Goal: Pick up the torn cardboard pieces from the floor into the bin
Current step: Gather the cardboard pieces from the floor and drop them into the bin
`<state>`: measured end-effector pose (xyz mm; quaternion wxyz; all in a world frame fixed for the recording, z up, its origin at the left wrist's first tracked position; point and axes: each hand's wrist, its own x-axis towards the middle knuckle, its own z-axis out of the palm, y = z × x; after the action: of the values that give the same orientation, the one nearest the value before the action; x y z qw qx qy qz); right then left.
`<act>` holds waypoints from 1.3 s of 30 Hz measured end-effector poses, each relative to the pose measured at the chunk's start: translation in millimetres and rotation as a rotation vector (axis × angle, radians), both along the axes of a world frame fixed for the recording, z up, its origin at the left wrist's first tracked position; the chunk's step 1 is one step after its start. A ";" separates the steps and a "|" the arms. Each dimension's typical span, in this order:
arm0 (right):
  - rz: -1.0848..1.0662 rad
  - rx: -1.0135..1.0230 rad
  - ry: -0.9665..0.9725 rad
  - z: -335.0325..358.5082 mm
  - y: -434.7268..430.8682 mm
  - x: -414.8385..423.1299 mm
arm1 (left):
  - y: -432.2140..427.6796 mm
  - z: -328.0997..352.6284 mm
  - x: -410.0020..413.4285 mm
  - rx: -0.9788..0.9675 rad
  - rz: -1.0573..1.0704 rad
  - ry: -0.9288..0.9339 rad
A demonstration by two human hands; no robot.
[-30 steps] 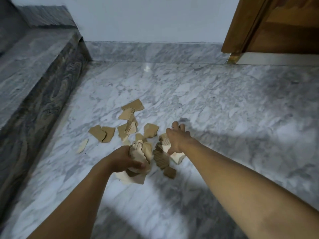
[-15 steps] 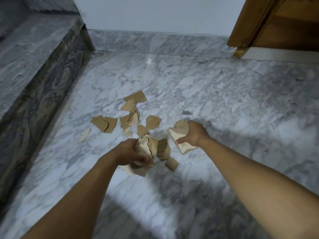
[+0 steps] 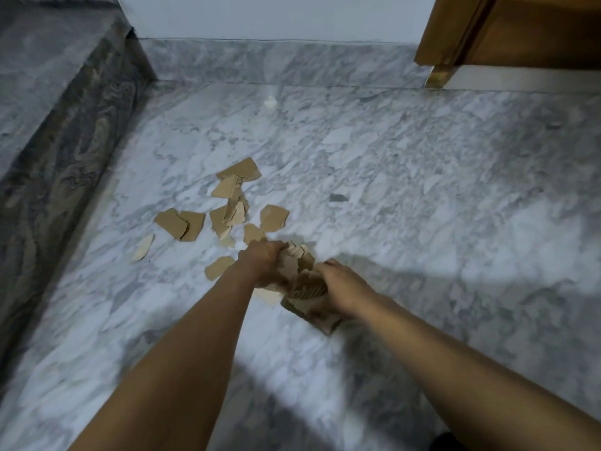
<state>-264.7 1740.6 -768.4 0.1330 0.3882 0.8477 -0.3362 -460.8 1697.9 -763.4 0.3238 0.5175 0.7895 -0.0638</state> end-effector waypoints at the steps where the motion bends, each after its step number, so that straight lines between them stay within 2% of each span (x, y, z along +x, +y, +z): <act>1: -0.031 0.073 0.015 -2.4 -6.1 -4.4 | -1.8 -2.0 -0.1 0.004 0.024 -0.014; 4: -0.115 0.138 -0.017 -5.5 -15.5 -14.0 | -5.9 -6.0 -3.5 0.043 0.123 -0.092; 8: -0.214 0.007 -0.089 -5.2 -8.1 -14.1 | -17.4 -9.2 -12.0 0.063 0.253 -0.190; 13: -0.269 -0.140 -0.017 -5.6 5.5 -6.1 | -27.2 -2.3 -30.8 0.106 0.359 -0.280; 18: -0.581 -0.418 0.270 9.2 25.1 1.6 | -22.8 10.7 -35.3 0.150 0.475 -0.431; 21: -0.743 -0.583 0.490 30.4 35.0 6.1 | -6.7 33.8 -13.5 0.157 0.506 -0.628; 24: -0.912 -0.612 0.671 51.6 37.2 11.7 | 18.9 58.1 15.1 0.143 0.540 -0.775; 27: -1.075 -0.608 0.779 69.4 40.3 34.3 | 48.3 81.4 46.4 0.095 0.459 -0.798; 32: -1.296 -0.581 0.807 106.7 37.0 101.6 | 85.8 114.8 110.2 0.029 0.129 -0.815; 35: -1.434 -0.505 0.884 131.5 18.3 158.2 | 100.8 133.8 166.9 0.009 -0.063 -0.835; 39: -1.665 -0.357 1.080 165.7 -39.7 243.3 | 100.2 168.8 262.0 -0.069 -0.259 -0.886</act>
<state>-21.5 1700.9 -602.7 -0.4899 0.6270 0.1909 -0.5749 -198.9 1798.1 -594.6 0.6363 0.5783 0.5013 0.0974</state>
